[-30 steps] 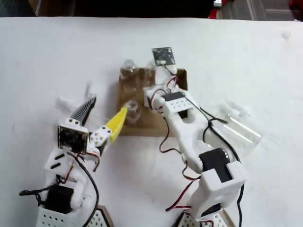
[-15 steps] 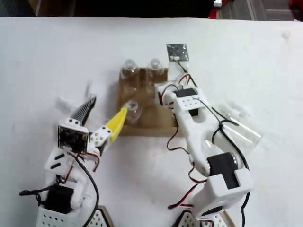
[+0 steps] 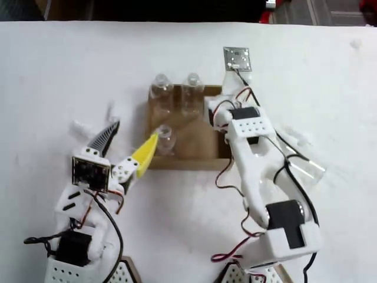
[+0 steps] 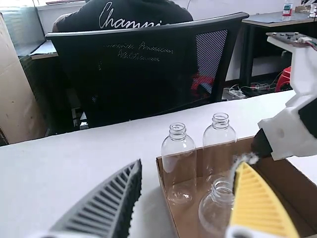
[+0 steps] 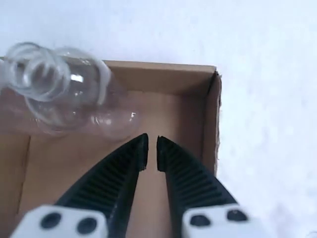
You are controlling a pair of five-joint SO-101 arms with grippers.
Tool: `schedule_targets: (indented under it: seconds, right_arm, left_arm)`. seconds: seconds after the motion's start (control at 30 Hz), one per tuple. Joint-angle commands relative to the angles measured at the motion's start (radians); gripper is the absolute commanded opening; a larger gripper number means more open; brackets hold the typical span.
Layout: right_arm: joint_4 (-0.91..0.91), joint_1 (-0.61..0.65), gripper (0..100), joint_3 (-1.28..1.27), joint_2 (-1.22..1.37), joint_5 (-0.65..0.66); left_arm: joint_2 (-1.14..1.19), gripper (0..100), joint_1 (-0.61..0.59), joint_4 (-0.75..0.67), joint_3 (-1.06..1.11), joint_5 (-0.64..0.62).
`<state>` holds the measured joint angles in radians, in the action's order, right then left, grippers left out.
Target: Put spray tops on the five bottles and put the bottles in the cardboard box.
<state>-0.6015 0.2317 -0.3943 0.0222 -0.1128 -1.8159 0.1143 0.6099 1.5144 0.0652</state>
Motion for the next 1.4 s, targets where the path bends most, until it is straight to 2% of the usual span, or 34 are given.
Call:
schedule_targets:
  seconds: [0.0,0.87,1.37]
  right_arm:
    - [-0.004,-0.007,1.9,-0.021,-0.091,-0.002]
    - [-0.002,-0.010,2.1,-0.037,-0.117,-0.003]
    - [-0.008,-0.068,1.9,-0.037,-0.114,-0.003]
  left_arm:
    - [-0.015,28,0.001,-0.023,-0.011,0.009]
    - [-0.015,28,0.001,-0.023,-0.011,0.009]
    - [-0.015,28,0.001,-0.023,-0.011,0.009]
